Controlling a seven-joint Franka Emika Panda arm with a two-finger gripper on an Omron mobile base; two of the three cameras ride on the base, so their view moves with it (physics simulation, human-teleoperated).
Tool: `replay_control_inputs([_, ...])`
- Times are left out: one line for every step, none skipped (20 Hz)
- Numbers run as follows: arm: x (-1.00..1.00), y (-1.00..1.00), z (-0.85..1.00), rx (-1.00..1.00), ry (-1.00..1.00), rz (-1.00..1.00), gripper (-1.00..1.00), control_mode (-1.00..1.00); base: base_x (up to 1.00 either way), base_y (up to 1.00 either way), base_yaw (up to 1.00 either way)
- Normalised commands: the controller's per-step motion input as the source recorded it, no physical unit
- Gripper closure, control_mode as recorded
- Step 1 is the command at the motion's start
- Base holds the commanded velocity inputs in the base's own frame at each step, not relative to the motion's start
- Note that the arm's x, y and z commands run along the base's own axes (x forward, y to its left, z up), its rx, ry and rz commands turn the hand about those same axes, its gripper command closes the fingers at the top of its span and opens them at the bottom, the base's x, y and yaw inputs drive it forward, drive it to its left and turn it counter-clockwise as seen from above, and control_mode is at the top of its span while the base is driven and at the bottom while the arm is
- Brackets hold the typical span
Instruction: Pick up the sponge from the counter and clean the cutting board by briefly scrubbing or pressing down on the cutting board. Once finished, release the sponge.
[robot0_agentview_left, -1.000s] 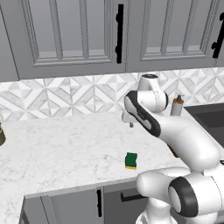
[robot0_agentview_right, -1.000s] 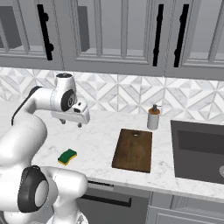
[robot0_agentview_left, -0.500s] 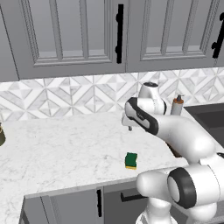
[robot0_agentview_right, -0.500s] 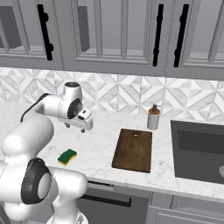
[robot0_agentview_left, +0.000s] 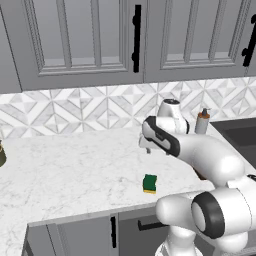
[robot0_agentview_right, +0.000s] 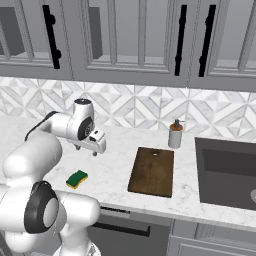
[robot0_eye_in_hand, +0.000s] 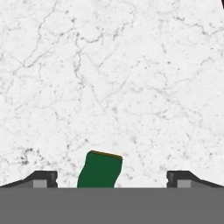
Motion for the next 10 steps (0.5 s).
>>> replay_control_inputs([0.0, 0.19, -0.22, 0.0, 0.02, -0.08, -1.0, -1.0, 0.0, 0.0, 0.0])
replay_control_inputs([0.0, 0.14, -0.13, 0.01, 0.02, -0.09, -1.0, -1.0, 0.0, 0.0, 0.0])
replay_control_inputs([0.0, 0.1, -0.1, 0.03, 0.04, -0.09, -1.0, -1.0, 0.0, 0.0, 0.0])
replay_control_inputs([0.0, 0.08, -0.06, 0.04, 0.04, -0.1, -1.0, -1.0, 0.0, 0.0, 0.0])
replay_control_inputs([0.0, 0.21, -0.06, 0.03, 0.05, -0.11, -1.0, -1.0, 0.0, 0.0, 0.0])
replay_control_inputs([0.0, 0.19, -0.06, 0.03, 0.04, -0.11, -1.0, -1.0, 0.0, 0.0, 0.0])
replay_control_inputs([0.0, 0.11, -0.09, 0.04, 0.04, -0.11, -1.0, -1.0, 0.0, 0.0, 0.0])
replay_control_inputs([0.0, 0.03, -0.11, 0.05, 0.04, -0.11, -1.0, -1.0, 0.0, 0.0, 0.0])
replay_control_inputs([0.0, 0.0, -0.09, 0.05, 0.05, -0.13, -1.0, -1.0, 0.0, 0.0, 0.0])
replay_control_inputs([-0.2, 0.0, -0.11, 0.05, 0.05, -0.17, -1.0, -1.0, 0.0, 0.0, 0.0])
